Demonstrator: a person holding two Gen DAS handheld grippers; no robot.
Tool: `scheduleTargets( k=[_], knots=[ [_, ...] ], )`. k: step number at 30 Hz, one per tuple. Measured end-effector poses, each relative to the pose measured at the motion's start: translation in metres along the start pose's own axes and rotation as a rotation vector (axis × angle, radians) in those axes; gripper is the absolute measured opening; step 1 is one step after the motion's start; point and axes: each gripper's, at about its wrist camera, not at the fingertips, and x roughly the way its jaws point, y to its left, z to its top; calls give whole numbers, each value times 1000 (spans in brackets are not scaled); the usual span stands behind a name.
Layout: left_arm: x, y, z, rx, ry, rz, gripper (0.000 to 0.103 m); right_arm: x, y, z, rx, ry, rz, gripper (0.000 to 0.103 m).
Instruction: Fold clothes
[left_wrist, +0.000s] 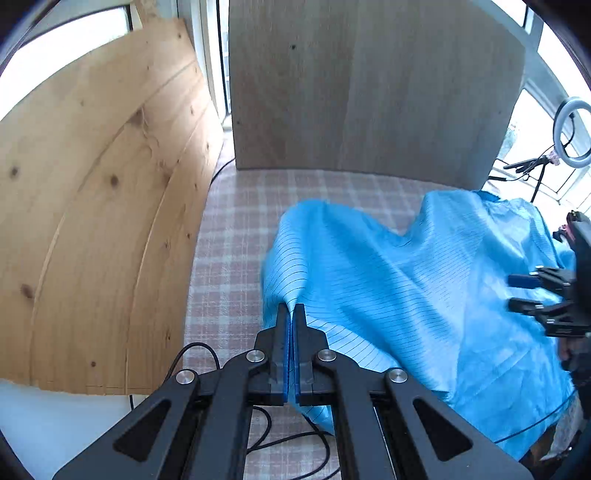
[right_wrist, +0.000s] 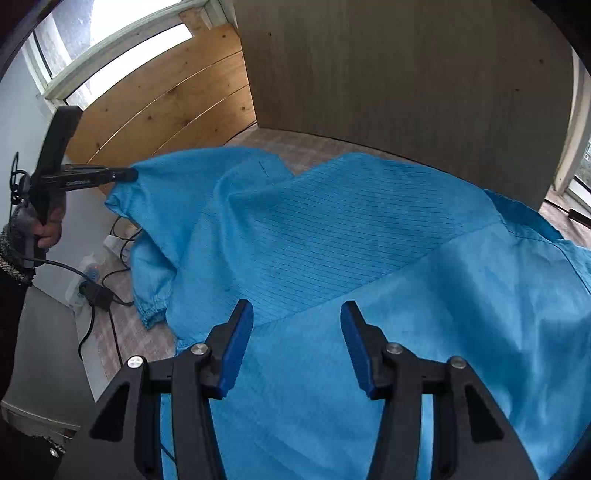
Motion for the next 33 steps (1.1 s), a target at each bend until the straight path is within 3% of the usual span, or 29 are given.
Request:
scheduleTargets(
  k=[3,6,8,10,16,20,23,27,30,33],
  knots=[
    [-33,0,3,0,-53,-23,0,55,2,17,40,78,29,49],
    [-64,-5,-3,-3,-98,-95,0,92,1,26,46,141,-29,49],
    [-75,-14,-17,29,-99,-93,1,93,1,31,35,124,-47,49],
    [-70,-19,-32,60,-49,-52,2,88,-2,32,47,132,-42,49],
    [-20,-7,-57,24,92,21,8,31,-6,18,56,70,29,49],
    [8,-5,-58,25,113,36,1,-24,-12,1,64,11,29,49],
    [8,-9,-55,4,89,12,1,-63,-18,-17,79,-24,21,49],
    [-30,-47,-49,71,0,-28,1,-107,-34,-49,109,-44,-2,49],
    [-78,-95,-53,153,-69,-84,1,-142,-52,-75,153,-63,7,49],
    [-121,-158,-78,229,-105,-146,1,-178,-75,-98,228,-109,27,49]
  ],
)
